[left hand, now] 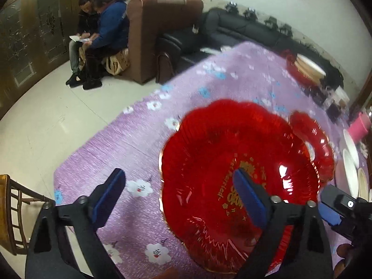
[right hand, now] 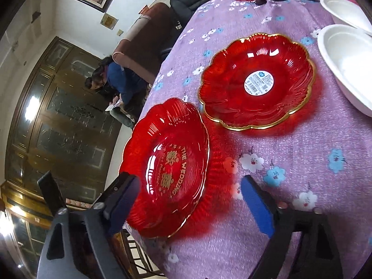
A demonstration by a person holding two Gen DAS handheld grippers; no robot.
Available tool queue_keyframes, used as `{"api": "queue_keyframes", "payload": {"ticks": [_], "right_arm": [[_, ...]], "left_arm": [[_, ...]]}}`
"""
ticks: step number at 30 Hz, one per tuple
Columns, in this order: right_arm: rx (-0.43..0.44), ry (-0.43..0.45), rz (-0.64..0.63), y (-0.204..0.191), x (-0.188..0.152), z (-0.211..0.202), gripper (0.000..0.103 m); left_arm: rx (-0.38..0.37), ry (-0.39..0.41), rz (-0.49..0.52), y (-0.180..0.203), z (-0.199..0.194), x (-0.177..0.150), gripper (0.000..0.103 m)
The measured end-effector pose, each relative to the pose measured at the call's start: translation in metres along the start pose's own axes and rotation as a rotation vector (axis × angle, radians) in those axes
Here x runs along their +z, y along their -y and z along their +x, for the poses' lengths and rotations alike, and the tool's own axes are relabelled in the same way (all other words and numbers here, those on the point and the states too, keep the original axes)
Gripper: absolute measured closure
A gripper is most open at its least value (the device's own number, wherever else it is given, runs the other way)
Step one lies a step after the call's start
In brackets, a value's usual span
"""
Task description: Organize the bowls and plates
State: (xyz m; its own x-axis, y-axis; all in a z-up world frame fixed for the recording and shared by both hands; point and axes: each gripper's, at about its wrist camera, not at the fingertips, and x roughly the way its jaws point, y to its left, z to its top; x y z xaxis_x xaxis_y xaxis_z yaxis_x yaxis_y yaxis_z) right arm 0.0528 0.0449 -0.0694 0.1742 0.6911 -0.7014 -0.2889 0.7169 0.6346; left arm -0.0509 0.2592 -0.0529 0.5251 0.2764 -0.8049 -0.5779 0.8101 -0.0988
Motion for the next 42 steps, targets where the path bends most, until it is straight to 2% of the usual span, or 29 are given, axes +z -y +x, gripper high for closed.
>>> {"api": "queue_keyframes", "payload": {"ticks": [1, 2, 3, 4, 6, 7, 8, 9, 13, 18, 22, 33, 37, 39, 40, 41, 42], "right_arm": [[-0.006, -0.009, 0.003, 0.0, 0.0, 0.004, 0.031], [-0.009, -0.013, 0.006, 0.001, 0.002, 0.007, 0.037], [-0.009, -0.018, 0.004, 0.0, 0.003, 0.011, 0.04], [-0.014, -0.023, -0.002, -0.001, 0.003, 0.015, 0.046], [-0.043, -0.036, -0.018, -0.002, 0.003, 0.024, 0.065], [-0.069, -0.04, -0.024, -0.002, 0.002, 0.026, 0.078], [-0.092, -0.04, -0.031, -0.002, 0.001, 0.029, 0.087], [-0.106, -0.036, -0.035, -0.002, 0.001, 0.029, 0.091], [-0.123, -0.019, -0.059, -0.008, 0.0, 0.021, 0.091], [-0.102, 0.018, -0.113, -0.028, -0.001, 0.006, 0.091], [-0.086, 0.033, -0.165, -0.046, -0.006, 0.002, 0.091], [-0.108, -0.026, -0.168, -0.04, -0.015, 0.028, 0.087], [-0.102, -0.03, -0.153, -0.034, -0.015, 0.026, 0.085], [-0.082, -0.037, -0.137, -0.032, -0.015, 0.025, 0.071], [-0.068, -0.04, -0.129, -0.03, -0.014, 0.025, 0.048], [-0.047, -0.037, -0.123, -0.03, -0.015, 0.022, 0.028], [-0.031, -0.024, -0.121, -0.028, -0.015, 0.016, 0.025]], "left_arm": [[-0.003, -0.017, 0.002, 0.001, 0.003, -0.001, 0.024], [-0.001, -0.03, 0.005, 0.002, 0.007, -0.002, 0.031], [0.005, -0.047, 0.011, 0.003, 0.011, -0.003, 0.042], [0.004, -0.059, 0.018, 0.004, 0.014, -0.005, 0.059], [0.033, -0.071, 0.035, 0.006, 0.019, -0.008, 0.075], [0.031, -0.06, 0.033, 0.005, 0.02, -0.01, 0.076], [0.028, -0.054, 0.029, 0.004, 0.019, -0.01, 0.078], [0.026, -0.055, 0.021, 0.003, 0.017, -0.01, 0.079], [0.021, -0.027, 0.011, -0.001, 0.004, -0.008, 0.082], [0.019, 0.031, -0.012, -0.011, -0.019, -0.003, 0.082], [0.047, 0.066, -0.037, -0.02, -0.027, 0.0, 0.082], [0.077, -0.003, -0.028, -0.023, 0.001, -0.01, 0.082], [0.091, 0.008, -0.017, -0.019, 0.001, -0.012, 0.082], [0.062, -0.016, -0.033, -0.021, 0.0, -0.01, 0.068], [0.05, -0.024, -0.044, -0.024, 0.0, -0.01, 0.046], [0.041, -0.023, -0.06, -0.027, -0.002, -0.01, 0.032], [0.035, -0.009, -0.081, -0.031, -0.006, -0.01, 0.032]]}}
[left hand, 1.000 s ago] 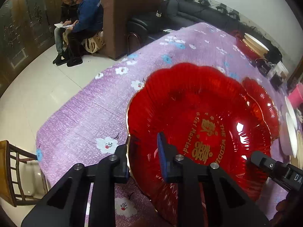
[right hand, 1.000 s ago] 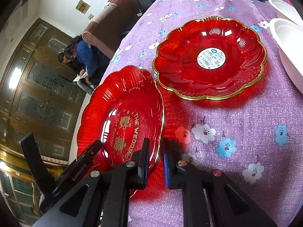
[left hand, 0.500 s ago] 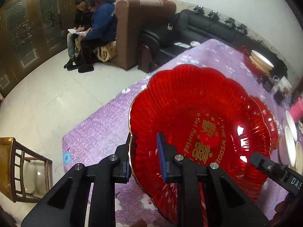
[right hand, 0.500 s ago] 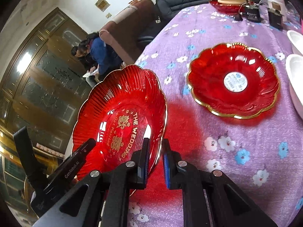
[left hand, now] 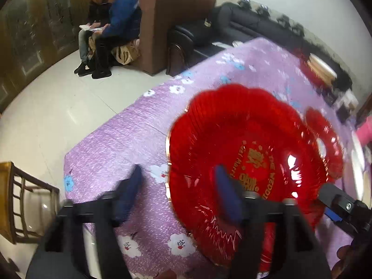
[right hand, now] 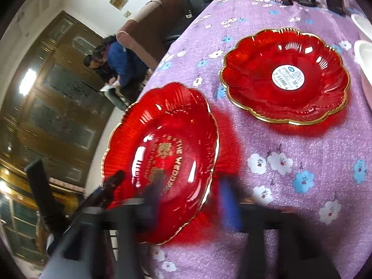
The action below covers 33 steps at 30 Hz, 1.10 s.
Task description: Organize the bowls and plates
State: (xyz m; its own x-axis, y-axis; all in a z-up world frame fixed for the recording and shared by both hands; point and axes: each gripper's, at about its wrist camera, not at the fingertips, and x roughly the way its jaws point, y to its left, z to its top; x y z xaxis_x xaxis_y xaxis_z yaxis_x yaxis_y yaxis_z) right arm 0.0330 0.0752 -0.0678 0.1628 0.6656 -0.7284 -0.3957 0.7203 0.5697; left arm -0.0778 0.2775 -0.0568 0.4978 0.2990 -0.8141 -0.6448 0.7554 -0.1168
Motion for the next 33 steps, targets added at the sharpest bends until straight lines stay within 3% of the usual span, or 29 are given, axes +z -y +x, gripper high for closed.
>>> {"api": "queue_keyframes", "payload": {"ticks": [3, 7, 9, 10, 11, 14, 17, 20, 26, 33], "right_arm": [[-0.012, 0.049, 0.007, 0.007, 0.0, -0.02, 0.026], [0.037, 0.148, 0.113, 0.038, 0.0, -0.054, 0.025], [0.07, 0.201, 0.169, 0.053, -0.001, -0.07, 0.025], [0.076, 0.219, 0.186, 0.059, -0.001, -0.076, 0.023], [0.079, 0.227, 0.197, 0.065, 0.001, -0.079, 0.02], [0.11, 0.249, 0.254, 0.082, 0.005, -0.09, 0.019], [0.144, 0.264, 0.322, 0.101, 0.014, -0.096, 0.018], [0.198, 0.255, 0.379, 0.115, 0.024, -0.094, 0.018], [0.198, 0.228, 0.446, 0.128, 0.043, -0.08, 0.018], [0.187, 0.217, 0.5, 0.144, 0.052, -0.067, 0.018]], "left_arm": [[0.002, 0.036, -0.044, -0.007, -0.012, 0.003, 0.032], [-0.065, 0.178, -0.049, 0.002, -0.052, 0.01, 0.031], [-0.131, 0.287, -0.004, 0.023, -0.078, 0.012, 0.023], [-0.164, 0.321, 0.019, 0.031, -0.085, 0.015, 0.016], [-0.204, 0.334, 0.049, 0.043, -0.091, 0.017, 0.015], [-0.349, 0.245, 0.166, 0.087, -0.088, 0.026, 0.015], [-0.438, 0.122, 0.249, 0.129, -0.065, 0.038, 0.015], [-0.438, 0.008, 0.237, 0.158, -0.033, 0.055, 0.015], [-0.396, -0.161, 0.26, 0.197, 0.012, 0.071, 0.016], [-0.356, -0.244, 0.302, 0.223, 0.046, 0.071, 0.016]]}}
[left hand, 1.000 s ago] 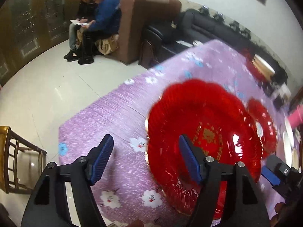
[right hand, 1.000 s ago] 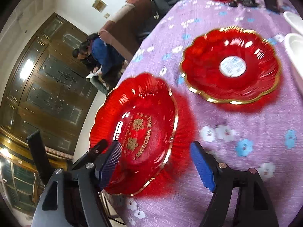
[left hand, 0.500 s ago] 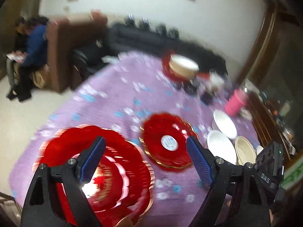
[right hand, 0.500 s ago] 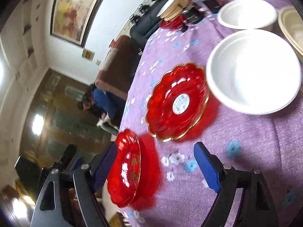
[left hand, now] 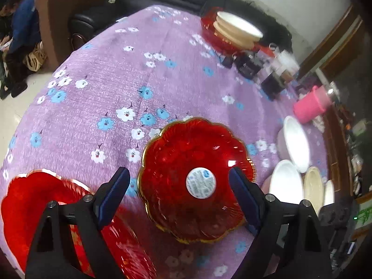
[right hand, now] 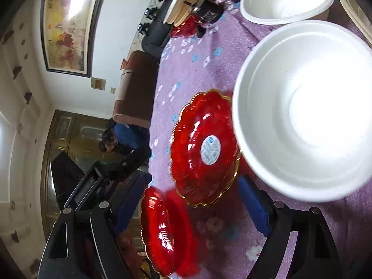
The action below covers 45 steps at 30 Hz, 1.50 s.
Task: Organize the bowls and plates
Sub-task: 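Grasp the rim of the small red plate with sticker using the left gripper, then carry the small red plate onto the large red plate and release it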
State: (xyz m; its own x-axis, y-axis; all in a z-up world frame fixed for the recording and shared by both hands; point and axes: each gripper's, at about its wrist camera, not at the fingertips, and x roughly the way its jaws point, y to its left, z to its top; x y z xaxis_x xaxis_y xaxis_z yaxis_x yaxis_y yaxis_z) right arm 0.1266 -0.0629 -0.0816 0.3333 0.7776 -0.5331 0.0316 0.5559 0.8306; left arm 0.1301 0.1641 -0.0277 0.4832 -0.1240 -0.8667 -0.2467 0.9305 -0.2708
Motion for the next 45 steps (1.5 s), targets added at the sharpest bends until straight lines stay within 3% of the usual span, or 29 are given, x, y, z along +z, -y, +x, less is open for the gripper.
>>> {"api": "queue_keyframes", "payload": {"ticks": [3, 9, 11, 12, 14, 19, 23, 33, 45], "right_arm": [[-0.003, 0.011, 0.008, 0.004, 0.004, 0.001, 0.019], [-0.021, 0.028, 0.02, 0.007, 0.01, 0.005, 0.023], [-0.039, 0.024, 0.021, 0.006, 0.011, 0.009, 0.031], [-0.053, 0.018, 0.022, 0.006, 0.012, 0.012, 0.033], [-0.077, 0.008, 0.026, 0.008, 0.012, 0.017, 0.046], [-0.17, -0.012, -0.004, 0.01, 0.01, 0.028, 0.074], [-0.214, -0.004, -0.028, 0.009, 0.009, 0.029, 0.089], [-0.217, 0.049, -0.096, -0.006, 0.003, 0.014, 0.092], [-0.161, 0.102, -0.28, -0.065, -0.038, -0.009, 0.092]], "left_arm": [[0.064, -0.014, 0.0, -0.003, 0.009, 0.004, 0.016], [0.061, -0.082, -0.059, -0.009, 0.024, 0.006, 0.016], [0.07, -0.097, -0.048, -0.007, 0.029, 0.005, 0.018], [0.079, -0.104, -0.04, -0.005, 0.031, 0.005, 0.021], [0.088, -0.134, -0.023, -0.003, 0.038, 0.002, 0.047], [0.194, -0.133, 0.039, 0.001, 0.047, -0.003, 0.077], [0.183, -0.111, 0.033, -0.003, 0.043, -0.004, 0.083], [0.18, -0.008, 0.058, 0.001, 0.009, -0.013, 0.085], [0.146, 0.207, 0.002, -0.028, -0.081, -0.049, 0.085]]}}
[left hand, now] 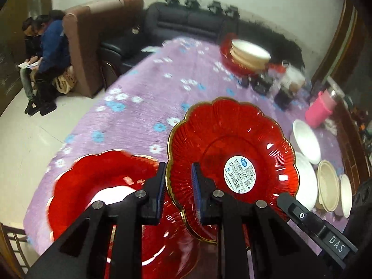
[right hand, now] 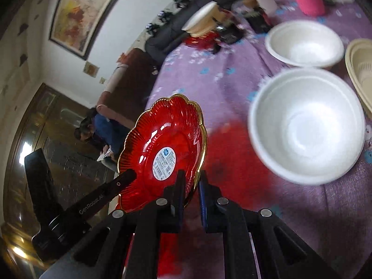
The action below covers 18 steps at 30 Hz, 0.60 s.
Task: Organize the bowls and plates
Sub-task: 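Carry the small red plate onto the large red plate and release it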
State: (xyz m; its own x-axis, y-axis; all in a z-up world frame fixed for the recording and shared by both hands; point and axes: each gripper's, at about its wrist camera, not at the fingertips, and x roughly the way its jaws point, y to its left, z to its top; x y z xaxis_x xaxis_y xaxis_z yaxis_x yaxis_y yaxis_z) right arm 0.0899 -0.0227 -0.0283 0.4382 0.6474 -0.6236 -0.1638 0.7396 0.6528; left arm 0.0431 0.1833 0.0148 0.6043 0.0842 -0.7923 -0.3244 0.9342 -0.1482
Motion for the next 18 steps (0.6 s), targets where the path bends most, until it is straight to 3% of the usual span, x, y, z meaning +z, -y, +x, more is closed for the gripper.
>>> {"api": "queue_keyframes", "payload": {"ticks": [6, 12, 18], "right_arm": [[0.035, -0.03, -0.119, -0.041, -0.025, 0.002, 0.092], [0.033, -0.091, -0.221, -0.071, -0.054, 0.02, 0.092], [0.01, -0.14, -0.251, -0.076, -0.072, 0.038, 0.093]], "left_arm": [[0.035, 0.072, -0.085, -0.047, -0.031, -0.024, 0.085], [0.07, 0.03, -0.157, -0.085, -0.025, -0.052, 0.085], [0.078, -0.004, -0.186, -0.1, -0.014, -0.068, 0.085]]}}
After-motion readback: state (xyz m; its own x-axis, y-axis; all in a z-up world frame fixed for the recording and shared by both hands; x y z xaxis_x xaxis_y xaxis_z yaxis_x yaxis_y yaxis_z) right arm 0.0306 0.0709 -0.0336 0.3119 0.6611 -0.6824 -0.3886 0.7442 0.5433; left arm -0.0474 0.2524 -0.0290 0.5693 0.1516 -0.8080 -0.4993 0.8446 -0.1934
